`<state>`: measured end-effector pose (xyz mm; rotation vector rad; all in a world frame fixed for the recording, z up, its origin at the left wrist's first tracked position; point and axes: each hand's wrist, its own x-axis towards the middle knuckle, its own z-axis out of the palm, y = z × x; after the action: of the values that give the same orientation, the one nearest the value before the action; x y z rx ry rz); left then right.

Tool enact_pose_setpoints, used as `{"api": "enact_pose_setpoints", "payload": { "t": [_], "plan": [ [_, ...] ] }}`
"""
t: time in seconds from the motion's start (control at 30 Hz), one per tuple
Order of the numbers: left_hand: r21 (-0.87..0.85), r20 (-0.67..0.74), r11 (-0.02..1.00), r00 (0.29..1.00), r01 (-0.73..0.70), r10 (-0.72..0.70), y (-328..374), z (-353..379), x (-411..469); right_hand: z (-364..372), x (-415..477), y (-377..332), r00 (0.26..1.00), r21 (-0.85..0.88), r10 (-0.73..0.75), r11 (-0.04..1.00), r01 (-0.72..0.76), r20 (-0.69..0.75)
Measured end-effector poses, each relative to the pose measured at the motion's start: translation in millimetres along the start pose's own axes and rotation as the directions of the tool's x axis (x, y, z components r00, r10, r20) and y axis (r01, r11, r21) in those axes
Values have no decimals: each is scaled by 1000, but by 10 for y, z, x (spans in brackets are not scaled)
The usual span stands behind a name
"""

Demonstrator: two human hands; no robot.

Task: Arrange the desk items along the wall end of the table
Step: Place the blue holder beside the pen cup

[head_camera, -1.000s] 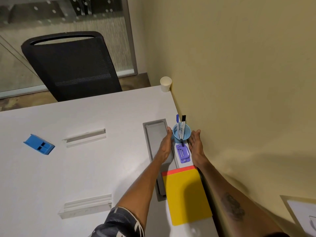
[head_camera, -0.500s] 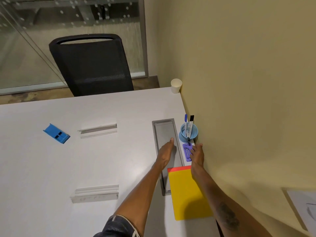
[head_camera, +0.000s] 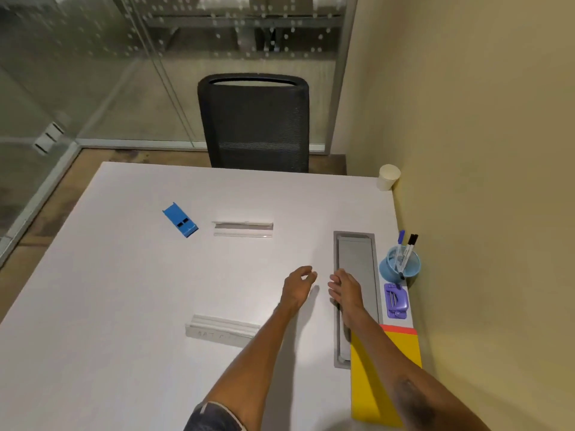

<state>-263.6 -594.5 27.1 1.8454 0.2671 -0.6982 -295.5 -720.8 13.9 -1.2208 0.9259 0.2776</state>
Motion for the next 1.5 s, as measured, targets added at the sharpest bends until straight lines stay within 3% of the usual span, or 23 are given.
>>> {"api": "enact_pose_setpoints", "payload": {
  "t": [0.27,0.47,0.67,0.8,0.9,1.03,1.23,1.5],
  "plan": [
    [81,-178,996,983,47,-31,-174,-945,109,830,84,-193,981,-303,19,952,42,194],
    [151,-309,979,947,138,-86,-344,-1543,255,1420,188,-198,953,-360,-129,905,227,275],
    [344,-370,906,922,247,-111,-583,-1927,417,1934,406,-141,891,-539,-191,737,407,412],
    [481,-358,824,925,301,-129,-731,-2053,568,2220,526,-80,859,-551,-204,692,466,470],
    [493,-318,791,922,361,-223,-812,-2101,699,2452,617,-37,841,-543,-195,686,484,504],
    [537,-293,741,913,403,-284,-856,-2142,859,2744,748,42,784,-551,-218,603,576,581],
    [486,-254,783,921,387,-297,-1023,-2182,1014,3008,968,141,692,-534,-292,466,705,660],
    [462,-323,797,911,389,-257,-1142,-2171,1143,3546,1149,311,665,-503,-389,444,742,637]
  ]
}}
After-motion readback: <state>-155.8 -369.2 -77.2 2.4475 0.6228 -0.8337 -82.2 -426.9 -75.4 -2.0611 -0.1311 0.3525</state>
